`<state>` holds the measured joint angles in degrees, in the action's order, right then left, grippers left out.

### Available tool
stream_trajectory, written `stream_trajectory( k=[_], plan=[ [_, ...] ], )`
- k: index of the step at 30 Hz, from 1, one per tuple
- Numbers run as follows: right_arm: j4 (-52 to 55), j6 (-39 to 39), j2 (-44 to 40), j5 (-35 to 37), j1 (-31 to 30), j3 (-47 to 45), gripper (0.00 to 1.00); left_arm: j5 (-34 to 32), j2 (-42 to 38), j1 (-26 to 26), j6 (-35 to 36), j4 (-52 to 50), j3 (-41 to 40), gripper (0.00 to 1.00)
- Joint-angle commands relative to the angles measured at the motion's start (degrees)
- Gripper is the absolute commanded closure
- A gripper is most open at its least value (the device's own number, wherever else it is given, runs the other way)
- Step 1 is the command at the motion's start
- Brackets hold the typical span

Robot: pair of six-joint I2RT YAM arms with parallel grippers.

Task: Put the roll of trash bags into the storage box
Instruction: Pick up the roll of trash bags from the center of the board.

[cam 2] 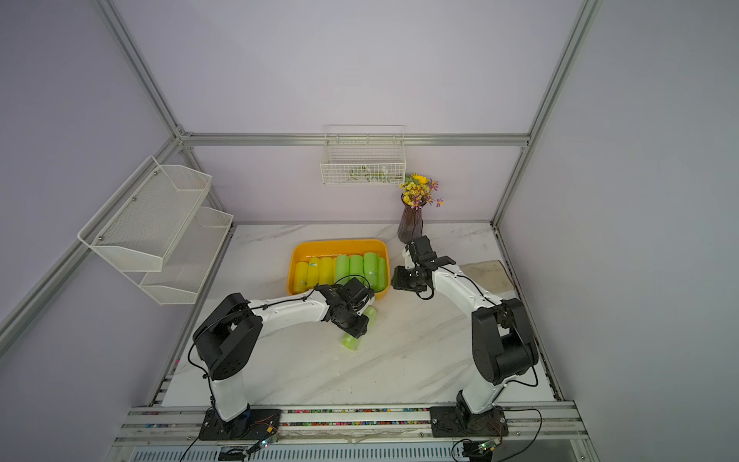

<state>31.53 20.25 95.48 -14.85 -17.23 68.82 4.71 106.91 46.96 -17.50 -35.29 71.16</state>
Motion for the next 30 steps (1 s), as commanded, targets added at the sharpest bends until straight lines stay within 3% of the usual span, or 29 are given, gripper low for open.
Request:
stream_trajectory(
  k=[1,12,21,30],
  plan=[
    [-0.76,-0.65,-2.05,0.48,0.49,-0.55,0.51,-0.23,-5.57,0.23,0.07,1.36,0.56,0.59],
    [-0.60,-0.65,-2.83,0.51,0.71,-1.12,0.52,-1.83,-13.04,0.23,0.65,1.36,3.22,0.59],
    [-0.64,-0.31,-3.90,0.56,0.77,-1.75,0.51,-9.44,-16.16,-0.32,0.14,0.79,5.54,0.60],
    [-0.68,-0.05,-4.73,0.13,0.80,-2.04,0.51,-7.69,-19.46,-7.48,-0.19,1.92,5.97,0.60]
  ],
)
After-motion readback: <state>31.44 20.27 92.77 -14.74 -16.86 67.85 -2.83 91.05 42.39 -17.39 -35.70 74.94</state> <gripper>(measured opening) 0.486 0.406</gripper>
